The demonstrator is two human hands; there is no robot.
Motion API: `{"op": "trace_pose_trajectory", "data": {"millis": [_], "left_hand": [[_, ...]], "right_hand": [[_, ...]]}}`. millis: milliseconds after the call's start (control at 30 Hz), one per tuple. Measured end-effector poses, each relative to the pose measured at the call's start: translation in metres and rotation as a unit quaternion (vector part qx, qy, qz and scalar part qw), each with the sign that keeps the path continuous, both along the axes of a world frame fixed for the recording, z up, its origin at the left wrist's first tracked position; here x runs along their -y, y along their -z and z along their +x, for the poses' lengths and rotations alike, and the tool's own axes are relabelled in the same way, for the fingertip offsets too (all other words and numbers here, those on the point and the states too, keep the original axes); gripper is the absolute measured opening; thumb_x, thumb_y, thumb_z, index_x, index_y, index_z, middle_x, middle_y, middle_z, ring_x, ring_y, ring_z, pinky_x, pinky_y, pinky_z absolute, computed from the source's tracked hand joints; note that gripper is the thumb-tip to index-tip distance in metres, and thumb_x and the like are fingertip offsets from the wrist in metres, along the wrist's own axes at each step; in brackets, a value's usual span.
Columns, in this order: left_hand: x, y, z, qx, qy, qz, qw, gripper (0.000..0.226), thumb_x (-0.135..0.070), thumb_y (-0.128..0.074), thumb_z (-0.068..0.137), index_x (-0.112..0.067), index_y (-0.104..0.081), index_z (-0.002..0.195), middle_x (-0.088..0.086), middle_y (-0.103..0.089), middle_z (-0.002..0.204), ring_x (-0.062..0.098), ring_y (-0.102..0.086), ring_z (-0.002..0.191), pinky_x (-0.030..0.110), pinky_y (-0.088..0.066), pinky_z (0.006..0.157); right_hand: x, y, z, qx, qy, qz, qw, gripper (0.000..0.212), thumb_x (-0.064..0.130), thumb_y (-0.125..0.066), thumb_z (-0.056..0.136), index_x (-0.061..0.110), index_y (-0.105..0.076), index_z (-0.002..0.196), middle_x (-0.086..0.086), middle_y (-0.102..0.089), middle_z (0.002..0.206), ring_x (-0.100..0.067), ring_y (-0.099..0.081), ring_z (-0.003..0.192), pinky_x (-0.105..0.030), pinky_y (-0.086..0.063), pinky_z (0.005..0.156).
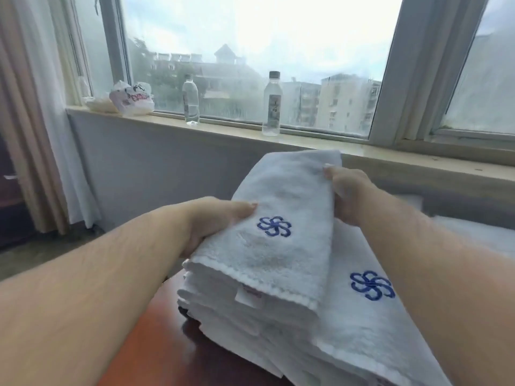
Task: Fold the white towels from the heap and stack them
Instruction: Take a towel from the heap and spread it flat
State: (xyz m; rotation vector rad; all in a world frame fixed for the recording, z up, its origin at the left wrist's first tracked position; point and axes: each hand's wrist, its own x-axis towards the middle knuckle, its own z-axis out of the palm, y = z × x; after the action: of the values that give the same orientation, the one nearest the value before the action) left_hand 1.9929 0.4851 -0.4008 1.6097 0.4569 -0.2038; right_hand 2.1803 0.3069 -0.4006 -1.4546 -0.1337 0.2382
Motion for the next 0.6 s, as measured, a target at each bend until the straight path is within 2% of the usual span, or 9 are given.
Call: {"op": "trace_pose_trajectory", "data": {"millis": [33,100,167,267,367,433,500,600], "left_hand": [[0.000,0.008,0.006,-0.036,-0.018,0.039,0.998,0.049,-0.045,-0.069,0.091,-0.005,-0.068,0.119,0.018,-0.075,0.103,0.035,-0.075,0.090,0.052,-0.061,0.080],[-0.002,0.018,0.017,-0.063,-0.037,0.087,0.993,0.044,-0.044,-0.069,0.093,-0.003,-0.070,0.109,0.017,-0.077,0.092,0.032,-0.076,0.076,0.048,-0.063,0.067],[-0.008,0.017,0.025,-0.069,-0.034,0.127,0.989,0.045,-0.047,-0.068,0.092,-0.005,-0.070,0.108,0.014,-0.077,0.087,0.030,-0.076,0.070,0.041,-0.061,0.054],[-0.016,0.008,0.033,-0.056,-0.010,0.213,0.975,0.045,-0.054,-0.068,0.090,-0.017,-0.068,0.115,0.006,-0.078,0.088,0.027,-0.076,0.074,0.035,-0.060,0.056],[-0.023,0.006,0.037,-0.055,0.004,0.254,0.966,0.048,-0.061,-0.068,0.085,-0.023,-0.068,0.115,0.004,-0.078,0.093,0.027,-0.077,0.080,0.040,-0.063,0.069],[-0.026,0.008,0.039,-0.041,-0.003,0.275,0.961,0.048,-0.065,-0.065,0.085,-0.026,-0.069,0.113,0.002,-0.078,0.096,0.027,-0.076,0.083,0.044,-0.062,0.078],[-0.025,0.013,0.040,-0.025,-0.004,0.349,0.937,0.049,-0.067,-0.056,0.091,-0.026,-0.069,0.115,-0.001,-0.076,0.102,0.024,-0.074,0.090,0.043,-0.058,0.088],[-0.021,0.019,0.049,-0.037,-0.021,0.446,0.894,0.050,-0.058,-0.043,0.101,-0.018,-0.064,0.122,0.000,-0.066,0.115,0.023,-0.064,0.101,0.037,-0.048,0.095]], "right_hand": [[0.002,0.016,0.008,-0.021,0.015,-0.038,0.999,0.028,0.032,-0.061,0.096,0.007,-0.068,0.105,-0.012,-0.074,0.095,-0.030,-0.072,0.079,-0.045,-0.062,0.078],[0.008,0.037,0.019,-0.046,0.014,-0.057,0.997,0.026,0.034,-0.062,0.091,0.008,-0.064,0.094,-0.010,-0.066,0.079,-0.026,-0.062,0.058,-0.030,-0.055,0.054],[0.010,0.040,0.030,-0.046,0.023,-0.064,0.997,0.038,0.044,-0.066,0.089,0.006,-0.065,0.093,-0.010,-0.071,0.081,-0.026,-0.066,0.055,-0.029,-0.053,0.047],[0.007,0.035,0.040,-0.007,0.049,-0.085,0.995,0.040,0.048,-0.073,0.087,0.011,-0.068,0.102,-0.009,-0.075,0.092,-0.025,-0.072,0.066,-0.028,-0.055,0.052],[0.006,0.039,0.043,0.011,0.029,-0.120,0.992,0.028,0.032,-0.075,0.088,0.008,-0.068,0.101,-0.009,-0.073,0.093,-0.023,-0.068,0.067,-0.029,-0.056,0.053],[0.006,0.041,0.043,0.048,0.047,-0.107,0.992,0.020,0.024,-0.073,0.086,0.008,-0.068,0.098,-0.013,-0.072,0.094,-0.027,-0.067,0.069,-0.040,-0.061,0.054],[0.006,0.039,0.041,0.079,0.074,-0.098,0.989,0.020,0.025,-0.067,0.082,0.011,-0.068,0.097,-0.016,-0.074,0.098,-0.033,-0.071,0.078,-0.056,-0.062,0.065],[0.005,0.031,0.039,0.025,0.058,-0.069,0.996,0.037,0.042,-0.067,0.079,0.014,-0.070,0.103,-0.012,-0.075,0.100,-0.033,-0.074,0.081,-0.043,-0.061,0.059]]}}
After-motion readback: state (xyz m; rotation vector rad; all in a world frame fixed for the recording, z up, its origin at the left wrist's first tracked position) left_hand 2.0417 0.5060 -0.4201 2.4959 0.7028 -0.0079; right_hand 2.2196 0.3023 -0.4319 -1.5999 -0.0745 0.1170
